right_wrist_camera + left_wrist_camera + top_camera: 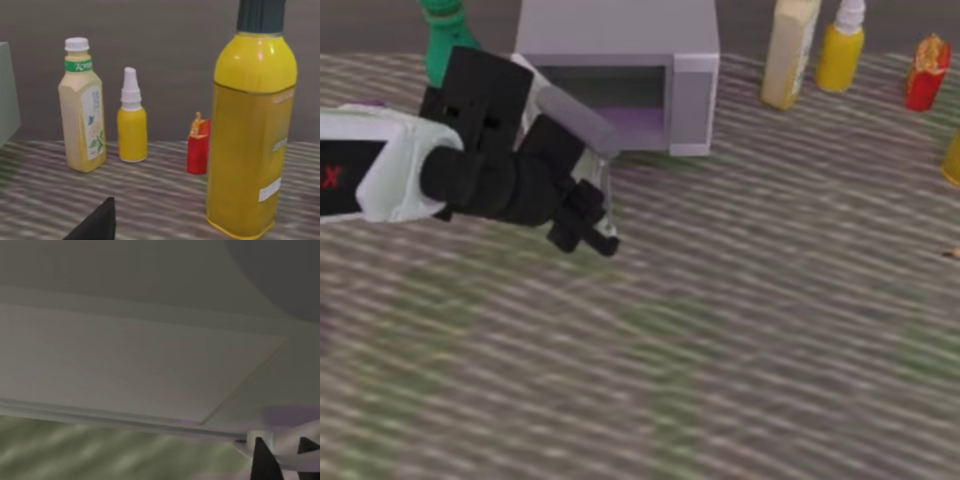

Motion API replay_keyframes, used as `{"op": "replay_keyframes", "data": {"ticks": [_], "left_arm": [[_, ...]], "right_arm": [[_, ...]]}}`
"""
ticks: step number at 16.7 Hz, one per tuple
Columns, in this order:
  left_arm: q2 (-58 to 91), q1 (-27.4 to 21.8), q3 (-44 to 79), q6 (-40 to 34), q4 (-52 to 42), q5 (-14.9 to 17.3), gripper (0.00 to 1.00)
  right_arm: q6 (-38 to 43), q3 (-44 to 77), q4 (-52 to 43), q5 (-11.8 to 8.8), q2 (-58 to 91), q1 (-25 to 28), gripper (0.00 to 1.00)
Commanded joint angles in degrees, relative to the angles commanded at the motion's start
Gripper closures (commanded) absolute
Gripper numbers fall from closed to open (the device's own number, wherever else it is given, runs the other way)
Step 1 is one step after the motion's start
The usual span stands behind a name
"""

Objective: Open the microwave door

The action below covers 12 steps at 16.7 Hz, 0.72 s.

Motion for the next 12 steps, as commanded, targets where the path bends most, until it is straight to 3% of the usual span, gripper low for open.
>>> {"op": "replay_keyframes", "data": {"ticks": [7, 12], "left_arm": [[0.0, 0.0, 0.0, 0.0, 0.0, 0.0, 1.0], [-0.2, 0.5, -0.3, 1.9, -0.8, 1.7, 1.0]], "right_arm": [[0.0, 0.0, 0.0, 0.0, 0.0, 0.0, 0.0], [0.0, 0.0, 0.0, 0.0, 0.0, 0.0, 0.0]]}}
